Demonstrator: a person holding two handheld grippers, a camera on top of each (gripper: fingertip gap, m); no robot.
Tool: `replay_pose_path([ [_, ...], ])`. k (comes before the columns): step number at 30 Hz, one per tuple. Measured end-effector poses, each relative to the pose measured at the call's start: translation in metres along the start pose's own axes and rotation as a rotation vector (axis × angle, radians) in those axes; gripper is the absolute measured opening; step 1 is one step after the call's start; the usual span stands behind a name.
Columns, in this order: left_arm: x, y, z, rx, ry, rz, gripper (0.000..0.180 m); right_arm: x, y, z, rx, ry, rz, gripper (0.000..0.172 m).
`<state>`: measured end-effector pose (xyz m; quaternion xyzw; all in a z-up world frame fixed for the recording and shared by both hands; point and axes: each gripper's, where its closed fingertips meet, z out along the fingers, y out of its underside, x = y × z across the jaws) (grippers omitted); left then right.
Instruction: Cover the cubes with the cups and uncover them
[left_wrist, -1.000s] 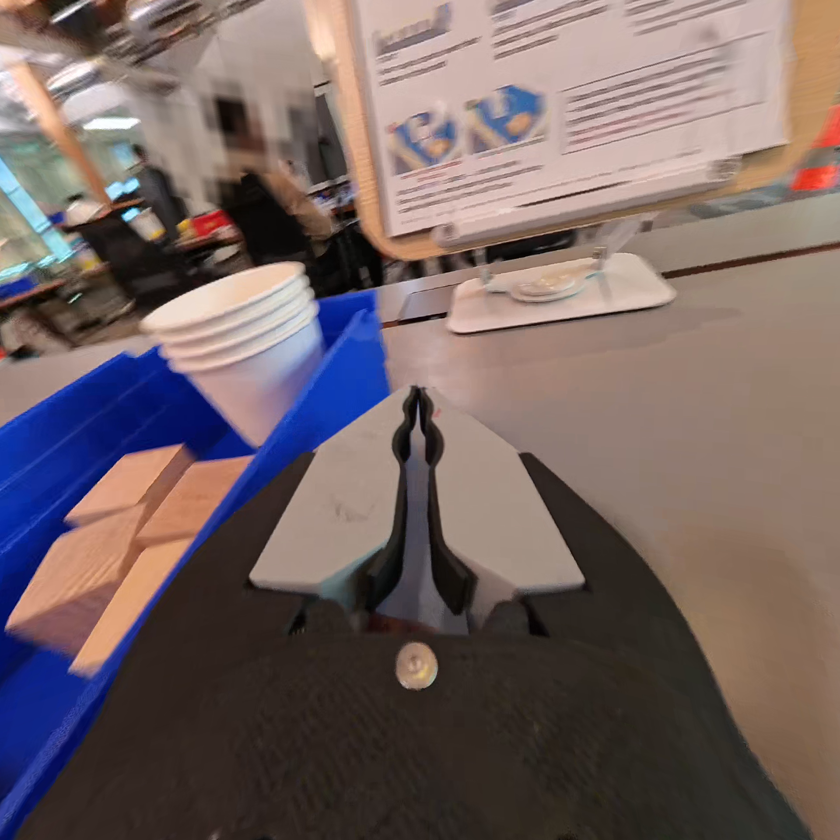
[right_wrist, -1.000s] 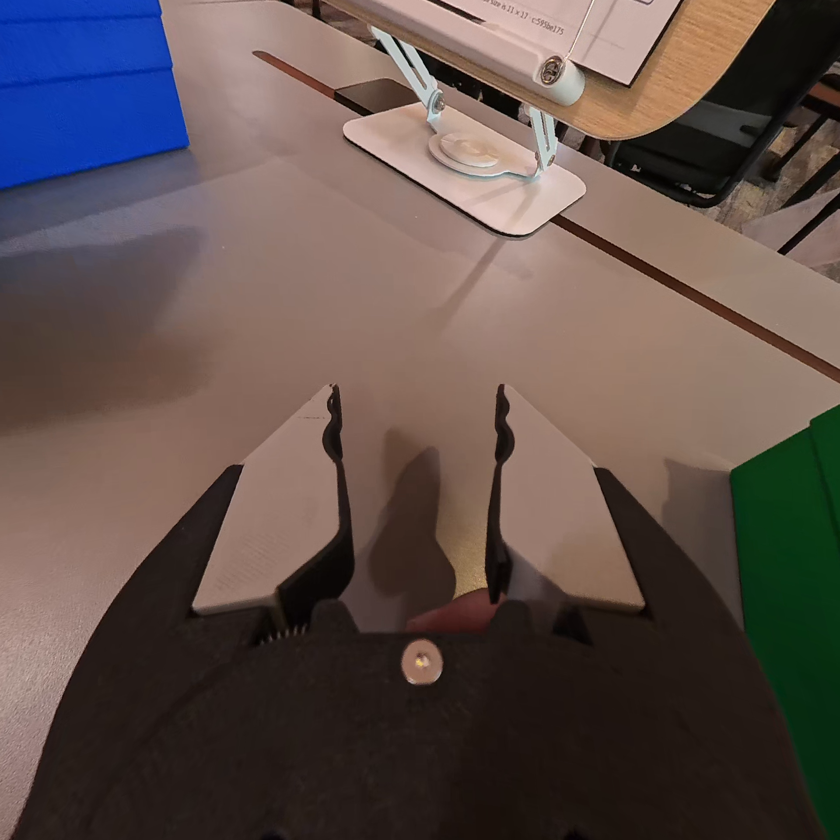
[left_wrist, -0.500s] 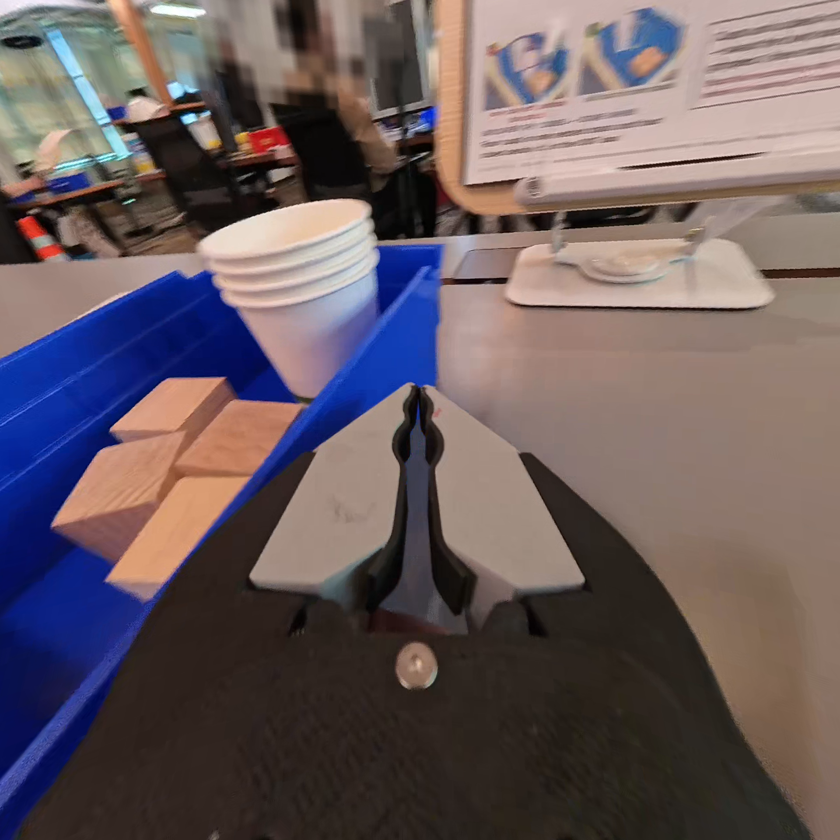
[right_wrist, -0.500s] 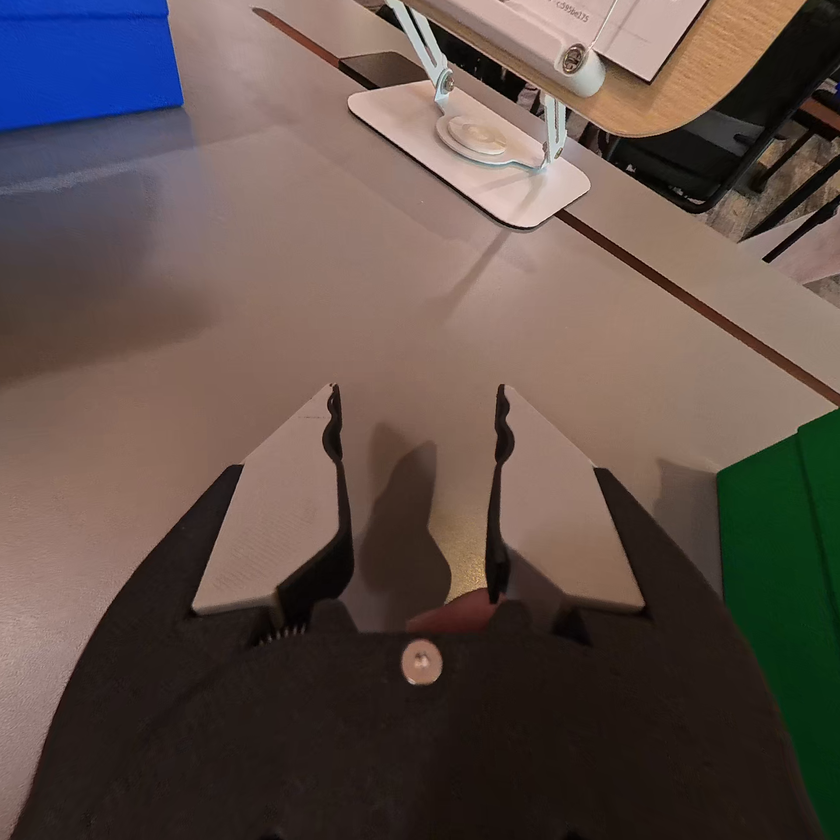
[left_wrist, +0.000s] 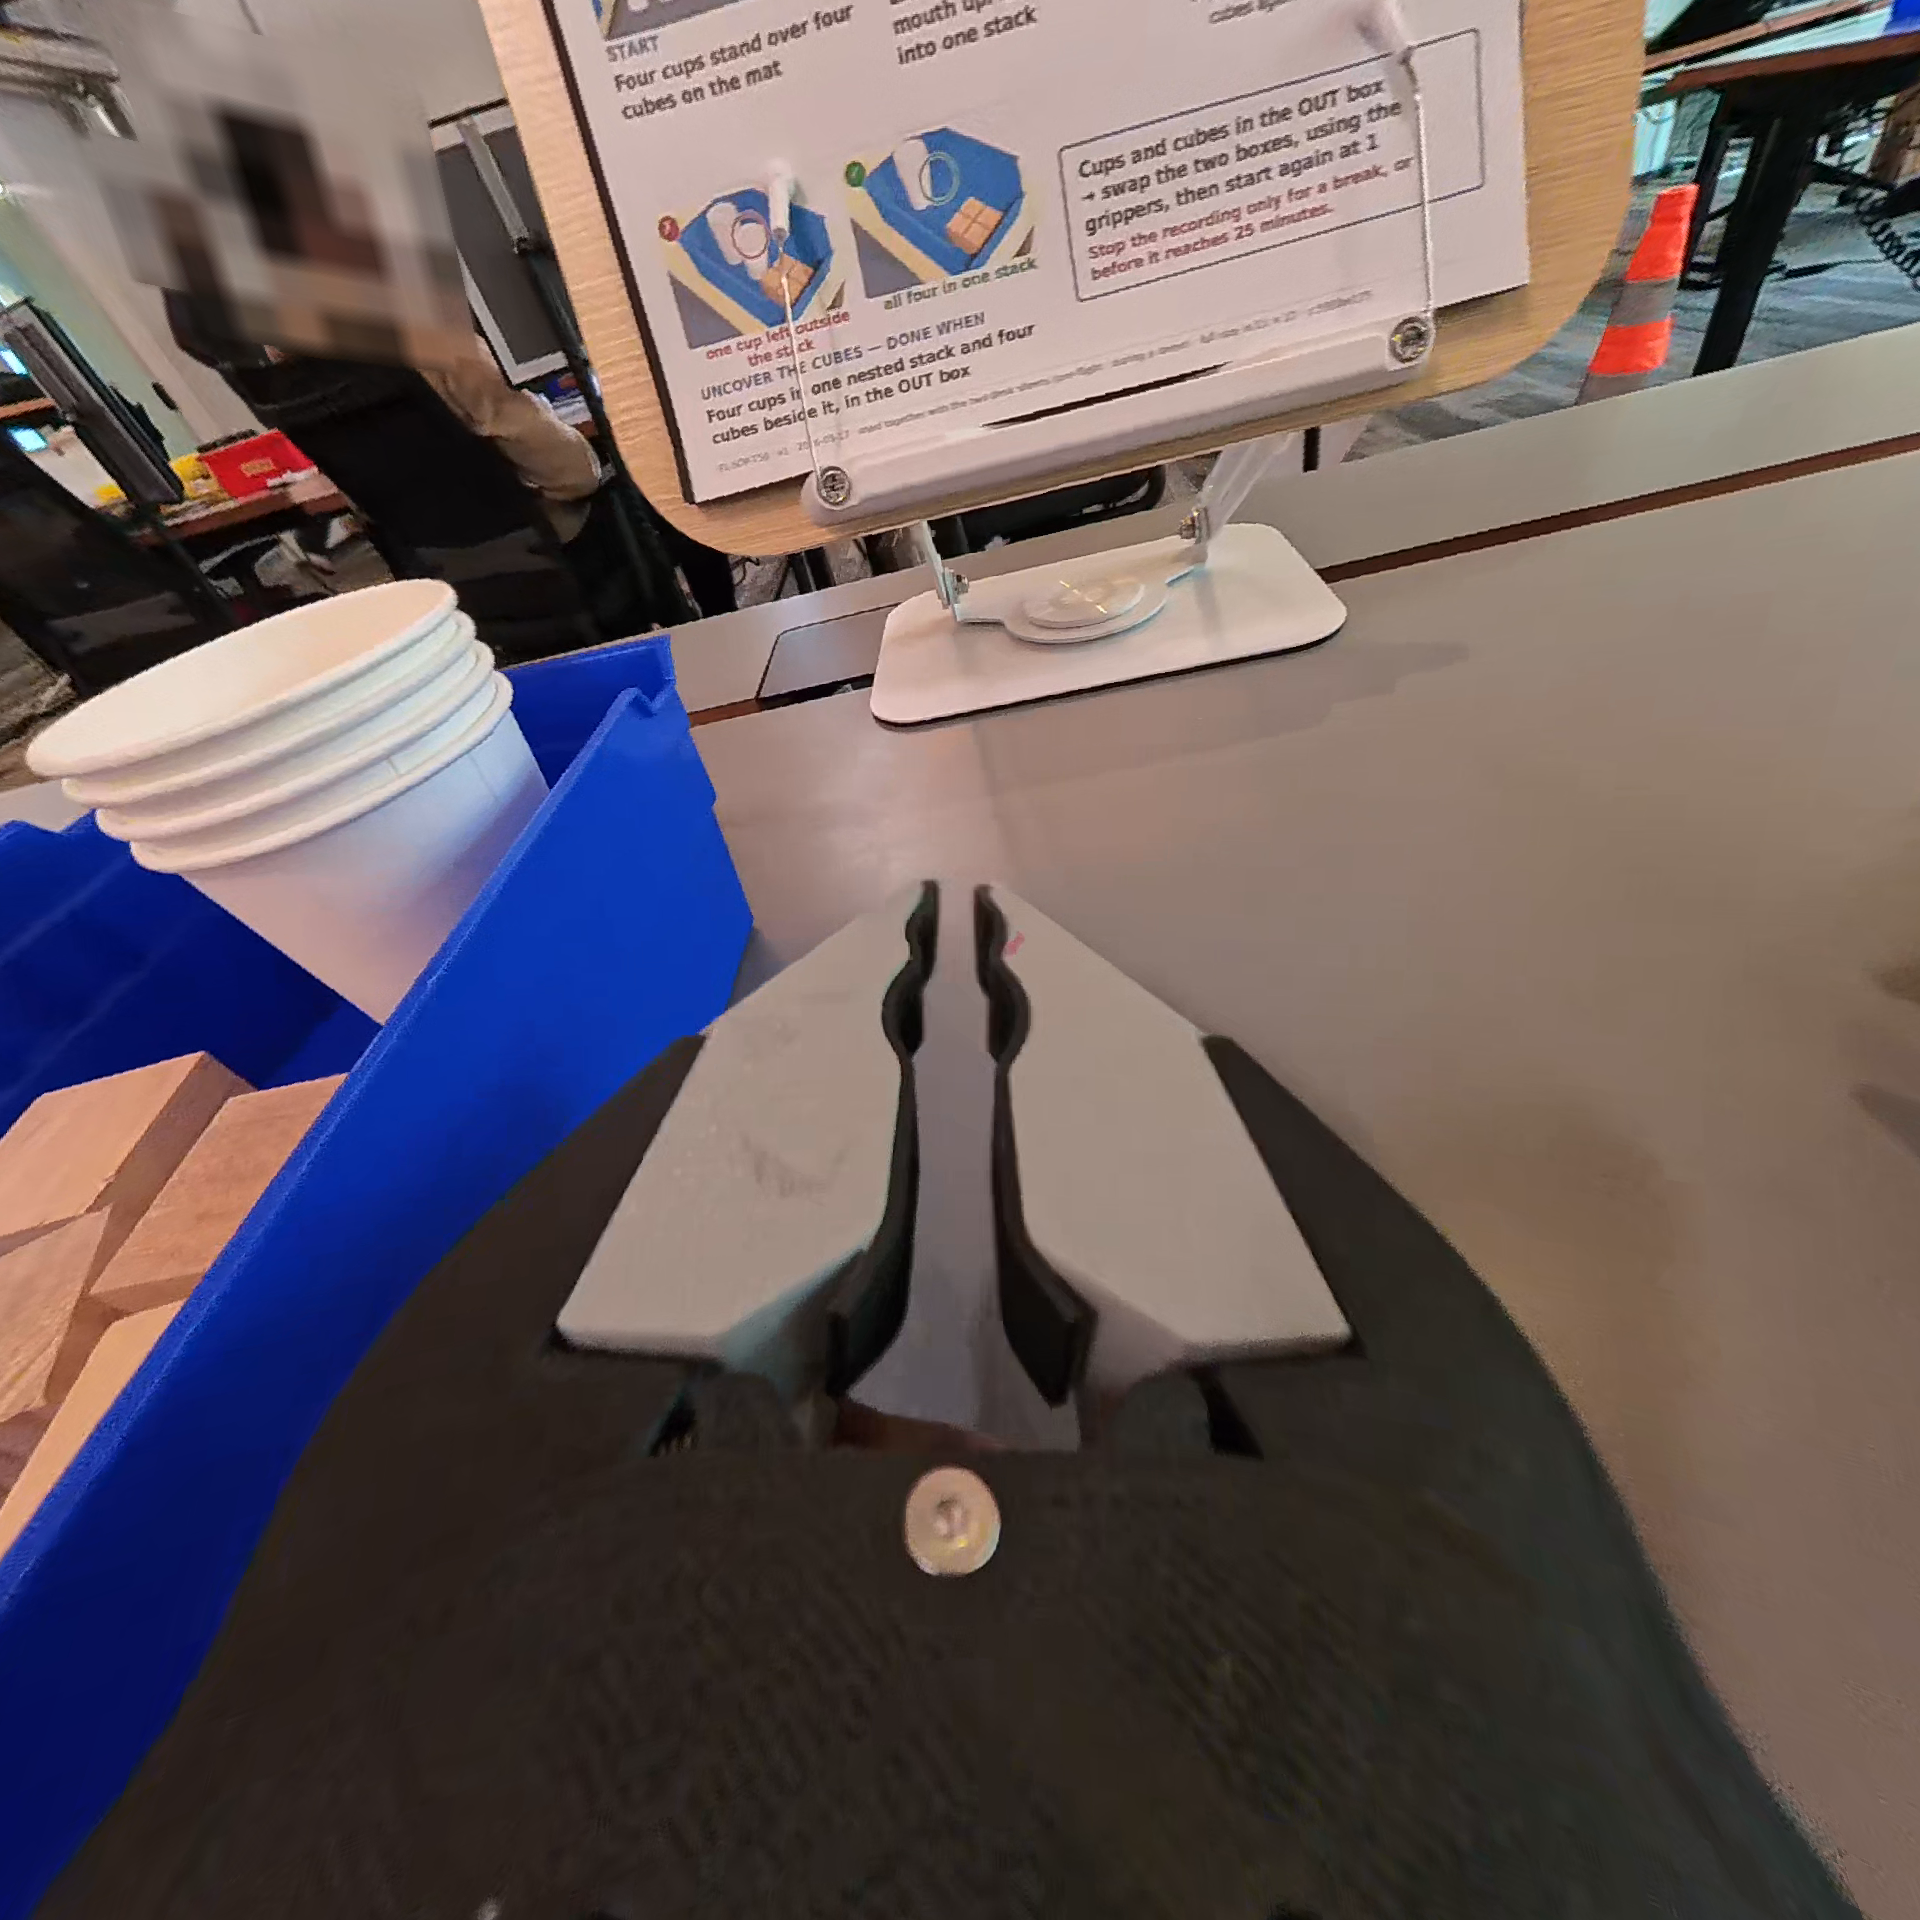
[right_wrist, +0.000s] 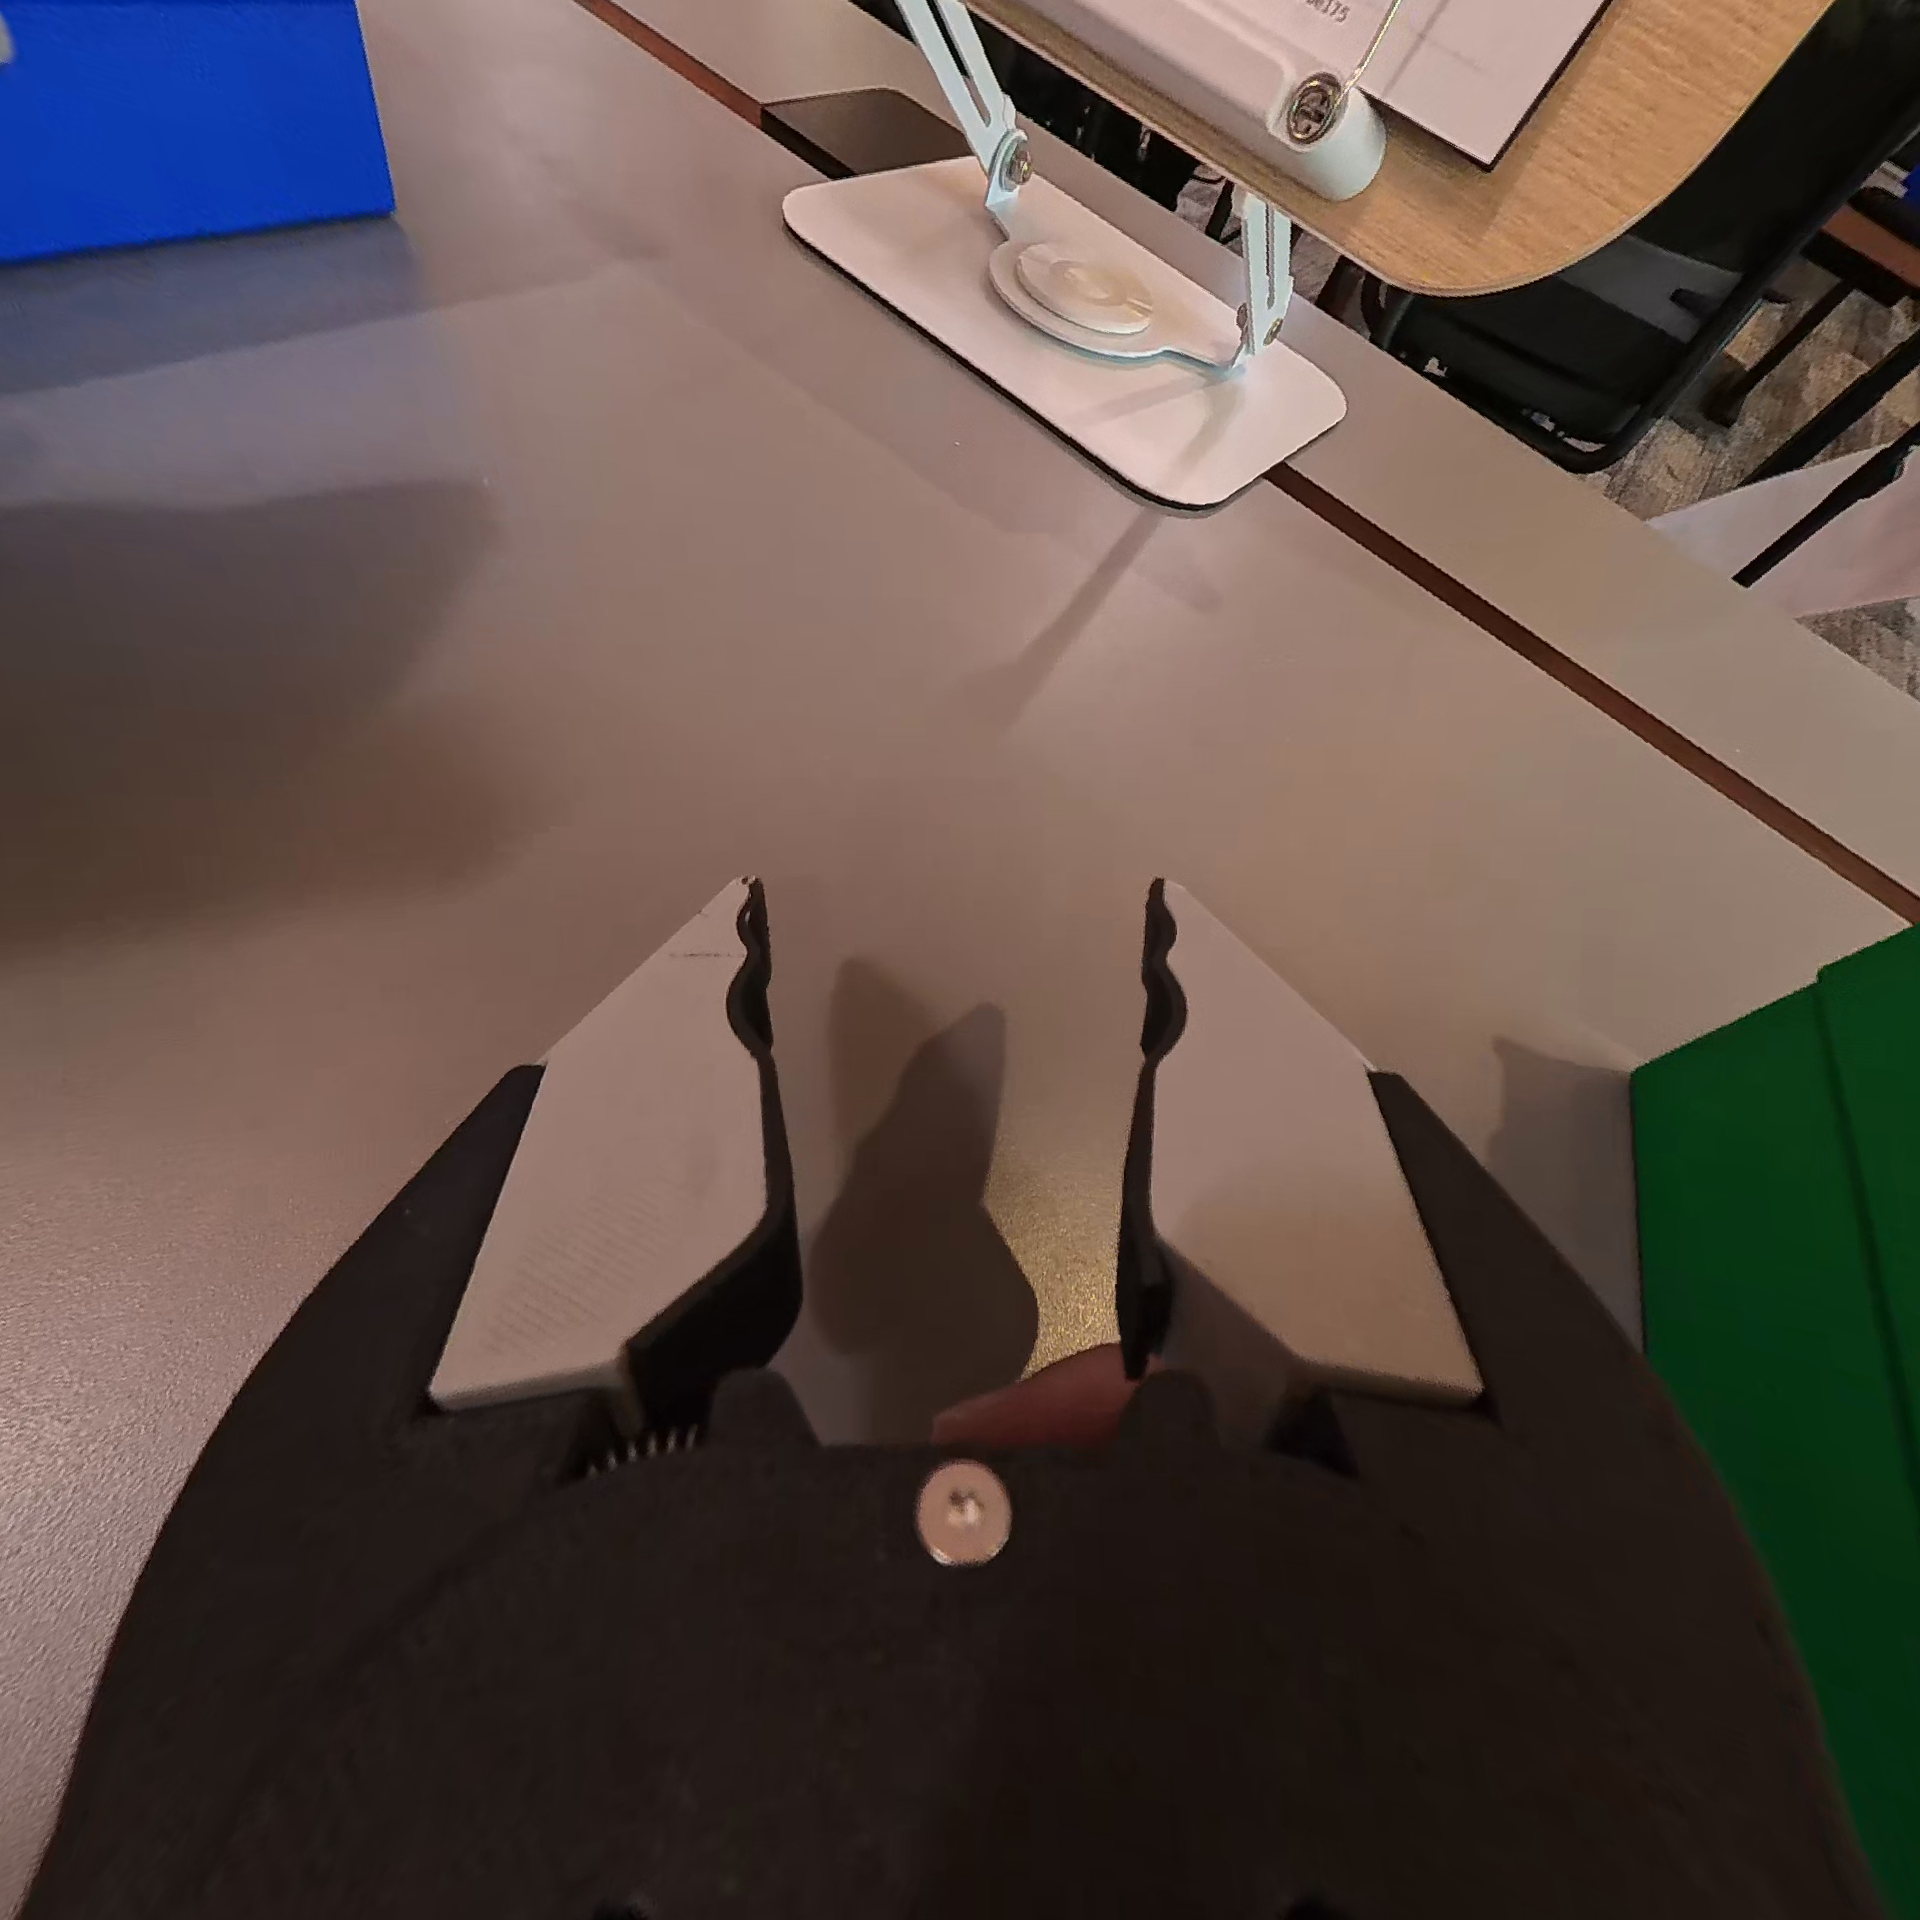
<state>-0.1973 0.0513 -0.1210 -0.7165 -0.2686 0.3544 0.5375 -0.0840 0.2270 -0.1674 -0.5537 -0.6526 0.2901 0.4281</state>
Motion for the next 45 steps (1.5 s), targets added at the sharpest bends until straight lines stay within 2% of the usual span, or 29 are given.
replay_pose_path([
  [6,0.005,0.002,0.002,-0.016,0.021,0.023,0.019,-0.002,0.002,0.002,-0.019,0.009,-0.029,0.072],
  [17,0.010,0.000,-0.002,0.000,0.047,0.022,0.027,-0.001,0.004,0.004,-0.036,-0.002,-0.014,0.075],
  [20,0.016,-0.002,-0.005,0.016,0.079,0.032,0.039,0.000,0.006,0.005,-0.047,-0.010,0.007,0.076],
  [23,0.017,-0.002,-0.006,0.019,0.080,0.031,0.043,0.001,0.004,0.004,-0.038,0.000,0.003,0.074],
  [33,0.030,0.002,-0.019,-0.003,0.112,0.047,0.043,-0.003,0.004,0.005,-0.042,0.019,-0.056,0.074],
  [36,0.043,0.005,-0.028,-0.029,0.158,0.035,0.043,-0.003,0.004,0.004,-0.038,0.019,-0.052,0.074],
  [41,0.068,0.020,-0.048,-0.120,0.290,0.040,0.061,-0.003,0.004,0.005,-0.044,0.017,-0.056,0.074],
  [43,0.069,0.023,-0.057,-0.141,0.324,0.034,0.059,-0.004,0.005,0.005,-0.047,0.018,-0.064,0.074],
  [45,0.059,0.012,-0.065,-0.137,0.331,0.072,0.060,-0.004,0.005,0.005,-0.048,0.019,-0.068,0.074],
])
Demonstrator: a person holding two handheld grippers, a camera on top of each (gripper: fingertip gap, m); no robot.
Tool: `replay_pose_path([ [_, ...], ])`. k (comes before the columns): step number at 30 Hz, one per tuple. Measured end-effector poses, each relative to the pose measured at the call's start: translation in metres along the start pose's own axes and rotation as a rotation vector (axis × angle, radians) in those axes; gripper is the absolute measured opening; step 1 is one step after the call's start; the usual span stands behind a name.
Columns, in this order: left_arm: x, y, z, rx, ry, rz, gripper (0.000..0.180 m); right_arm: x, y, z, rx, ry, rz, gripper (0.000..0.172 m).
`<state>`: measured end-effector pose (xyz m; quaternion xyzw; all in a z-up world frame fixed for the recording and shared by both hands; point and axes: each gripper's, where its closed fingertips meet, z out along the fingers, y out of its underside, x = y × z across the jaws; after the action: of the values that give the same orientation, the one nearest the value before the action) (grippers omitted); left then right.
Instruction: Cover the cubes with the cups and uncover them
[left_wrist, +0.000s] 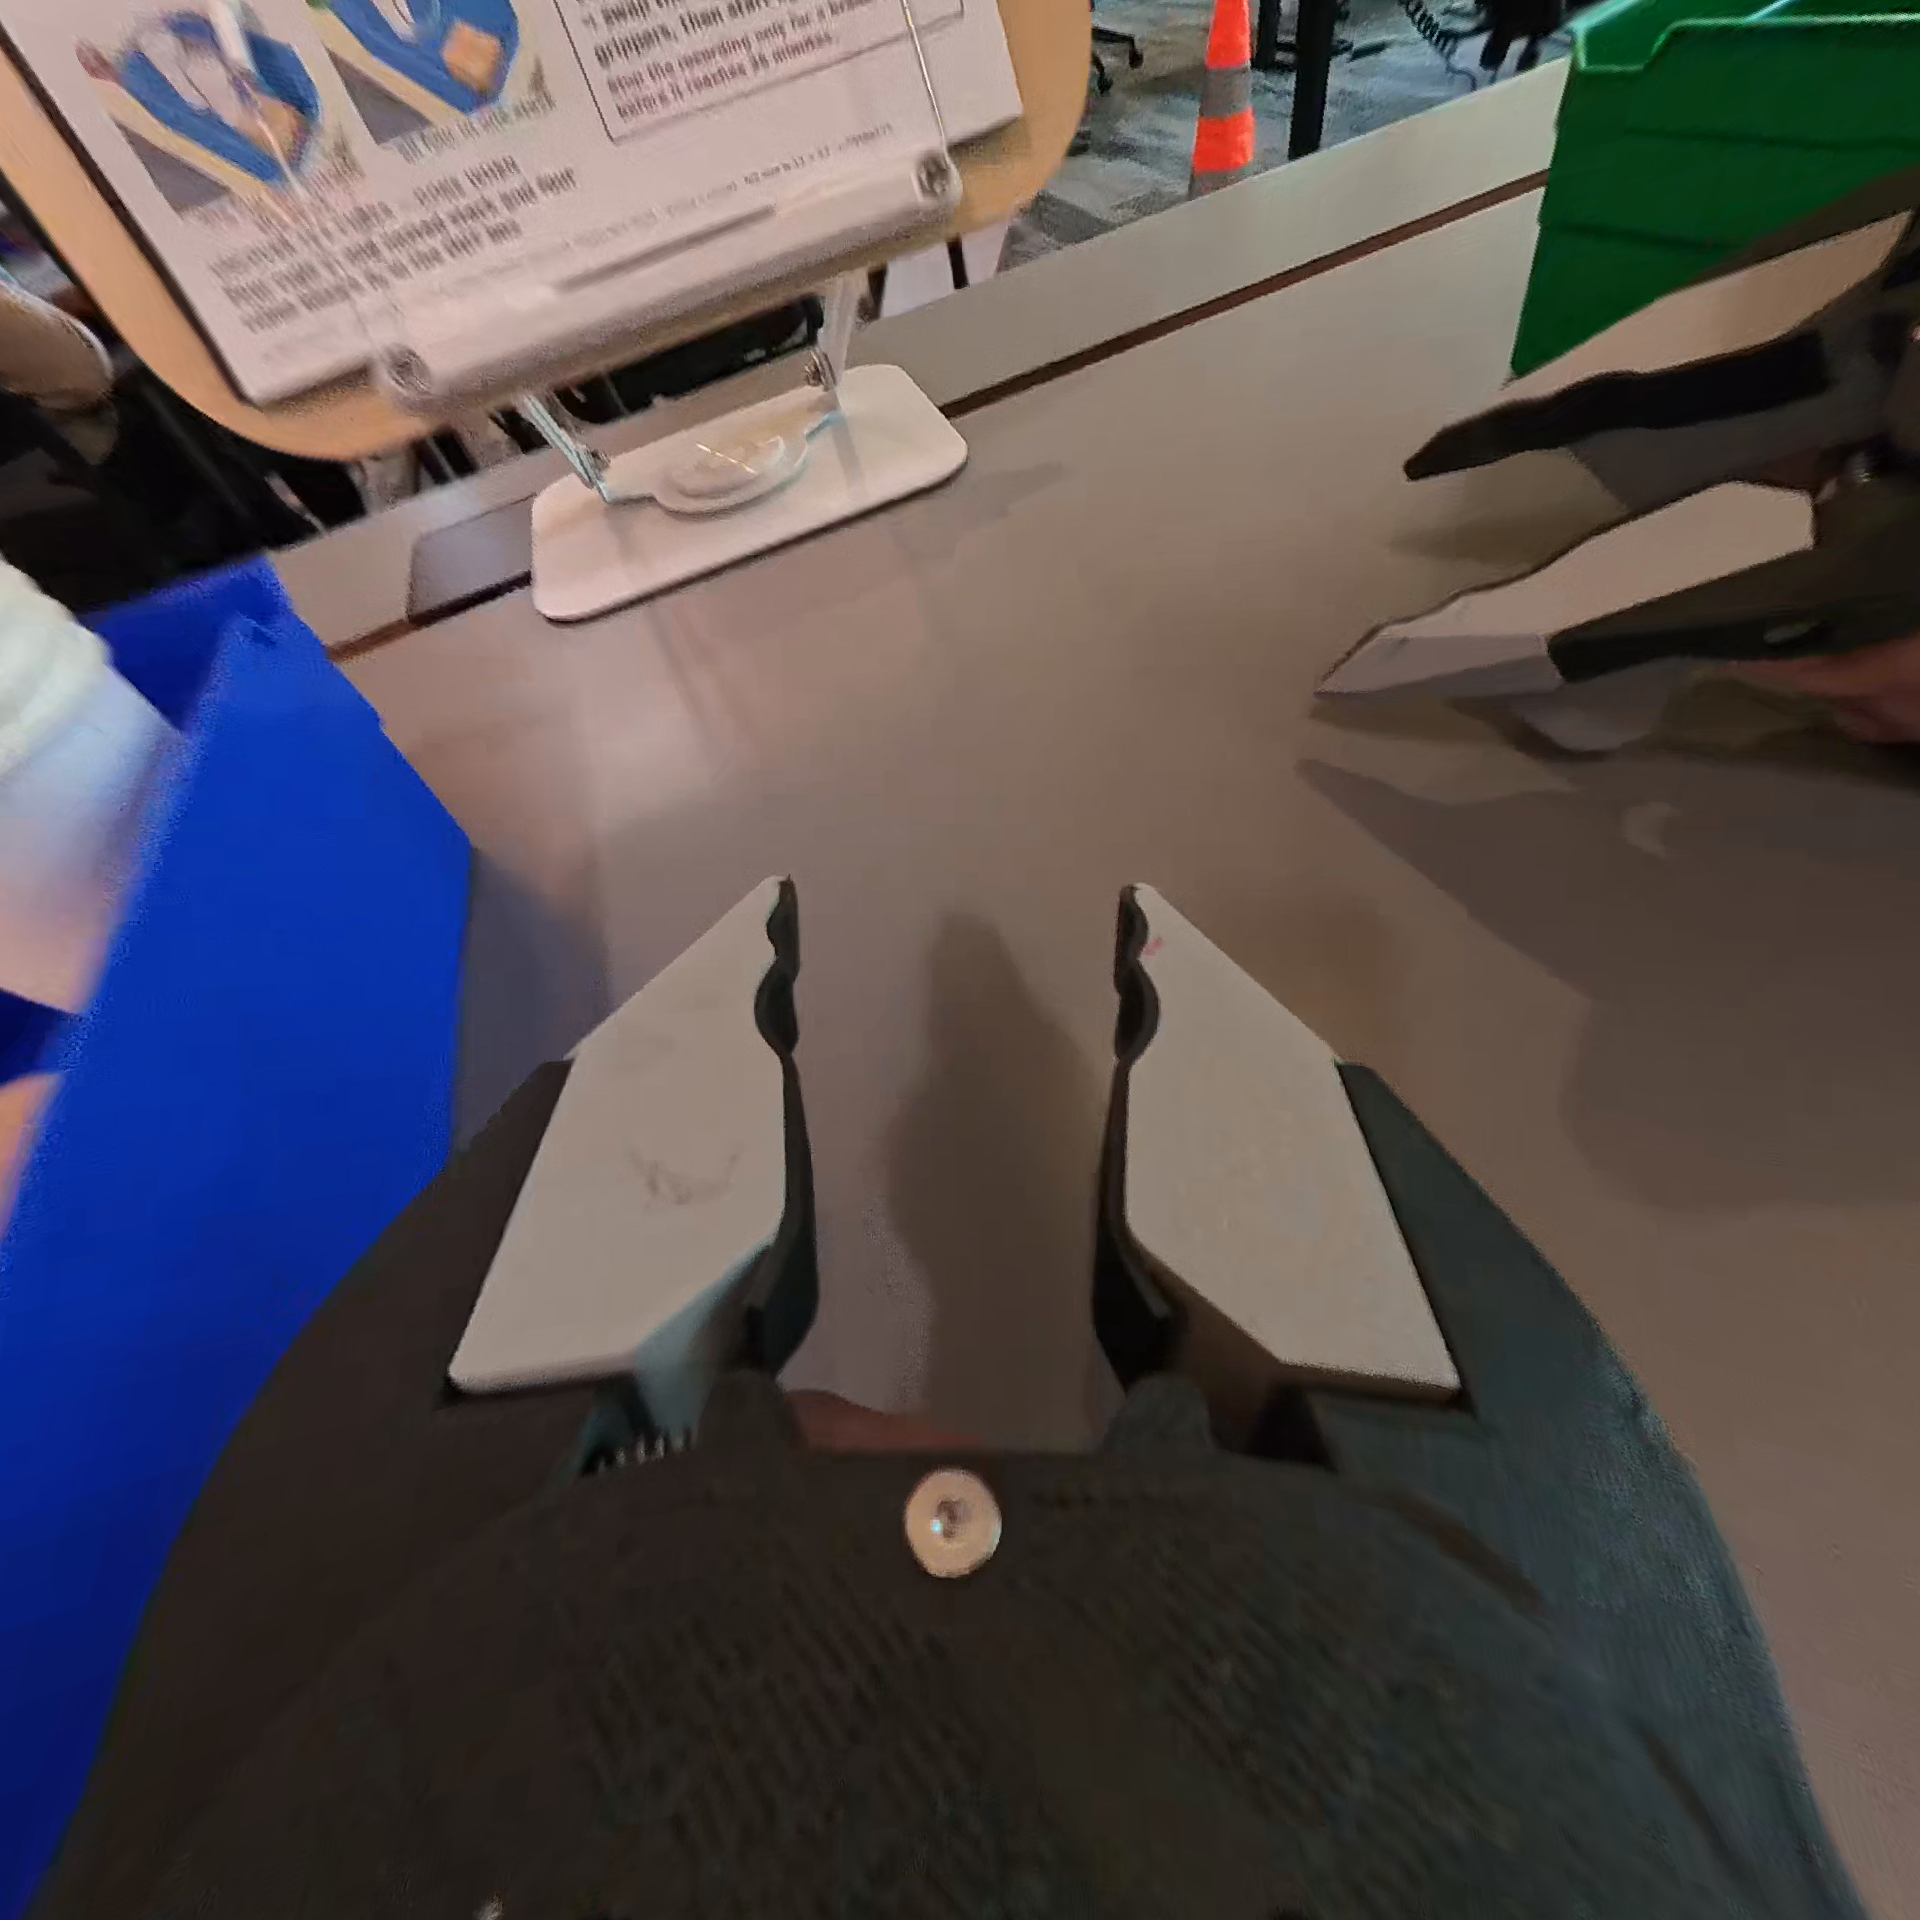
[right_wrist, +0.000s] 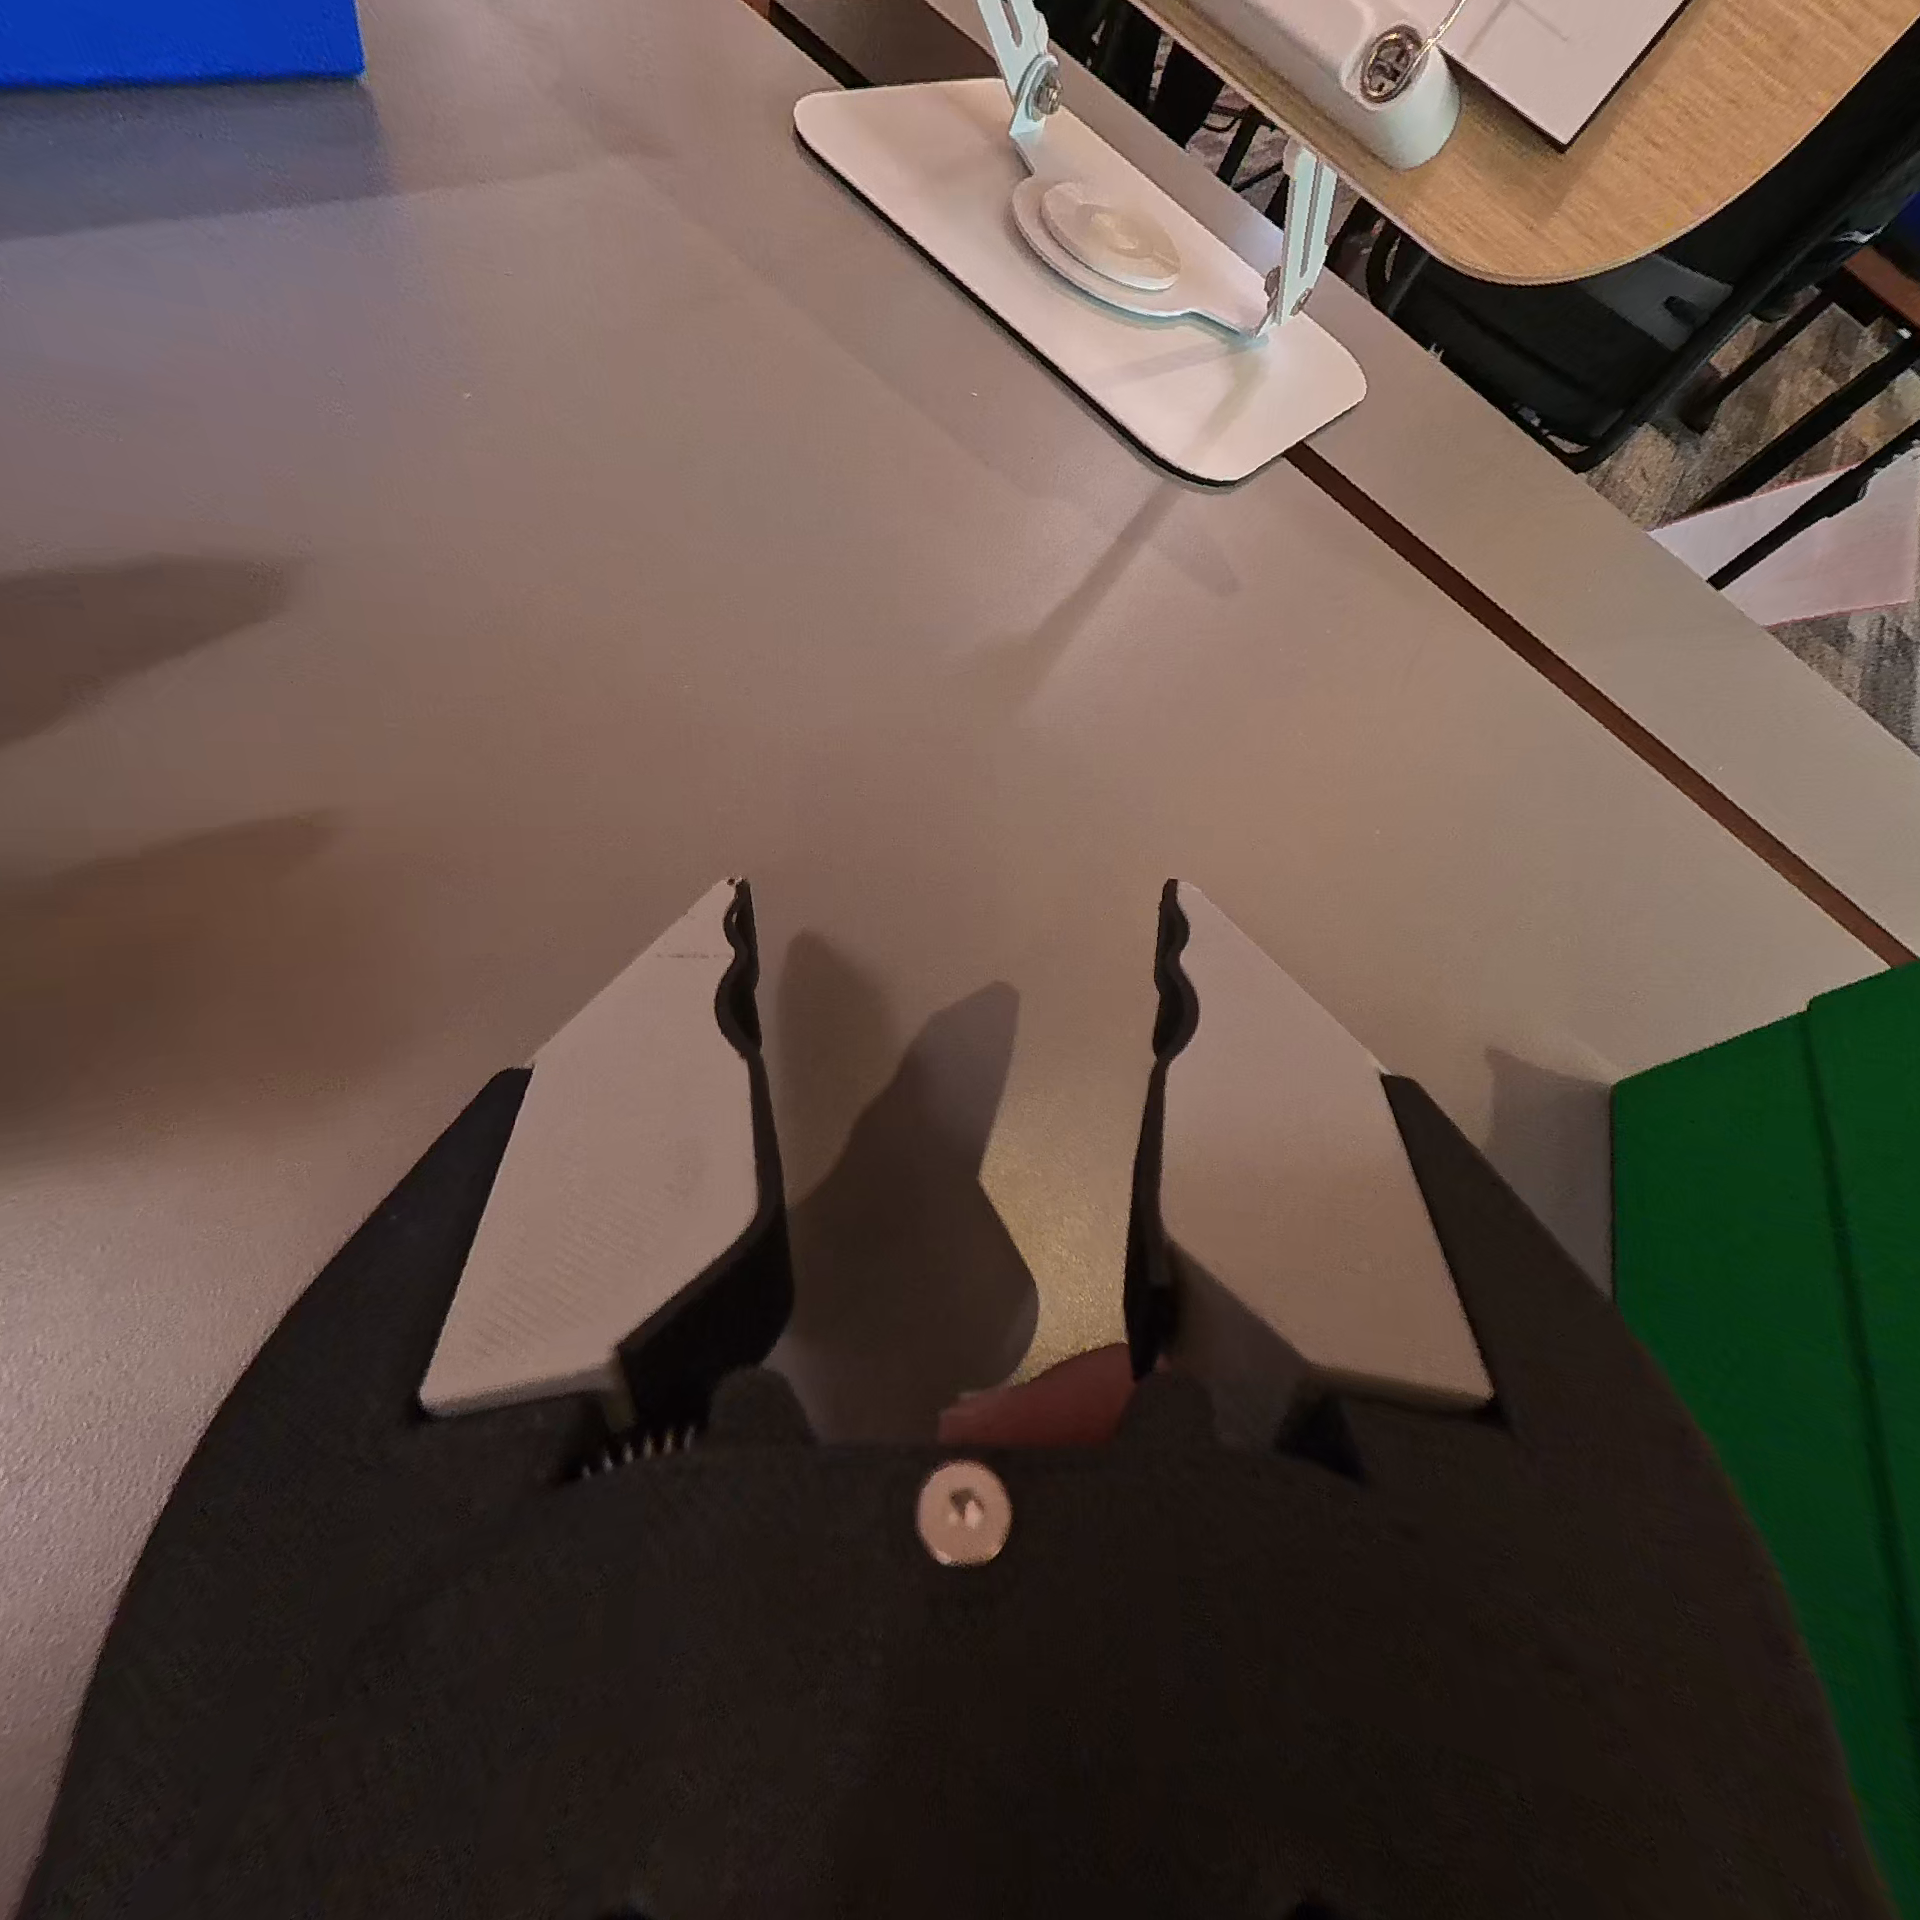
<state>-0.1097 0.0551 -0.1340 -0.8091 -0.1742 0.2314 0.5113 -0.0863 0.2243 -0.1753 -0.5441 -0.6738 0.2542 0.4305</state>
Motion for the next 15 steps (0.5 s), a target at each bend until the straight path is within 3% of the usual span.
replay_pose_path([
  [5,-0.069,-0.097,-0.050,0.109,-0.073,0.066,0.069,-0.001,0.000,0.001,-0.005,-0.003,-0.009,0.075],
  [7,-0.108,-0.122,-0.053,0.073,-0.118,0.080,0.070,-0.002,0.000,0.002,-0.007,-0.003,-0.017,0.075],
  [10,-0.165,-0.117,-0.032,-0.096,-0.177,0.116,0.076,-0.002,0.000,0.003,-0.009,0.001,-0.021,0.075],
  [15,-0.213,-0.068,0.008,-0.316,-0.152,0.157,0.070,-0.001,-0.001,0.003,-0.006,-0.005,-0.003,0.075],
])
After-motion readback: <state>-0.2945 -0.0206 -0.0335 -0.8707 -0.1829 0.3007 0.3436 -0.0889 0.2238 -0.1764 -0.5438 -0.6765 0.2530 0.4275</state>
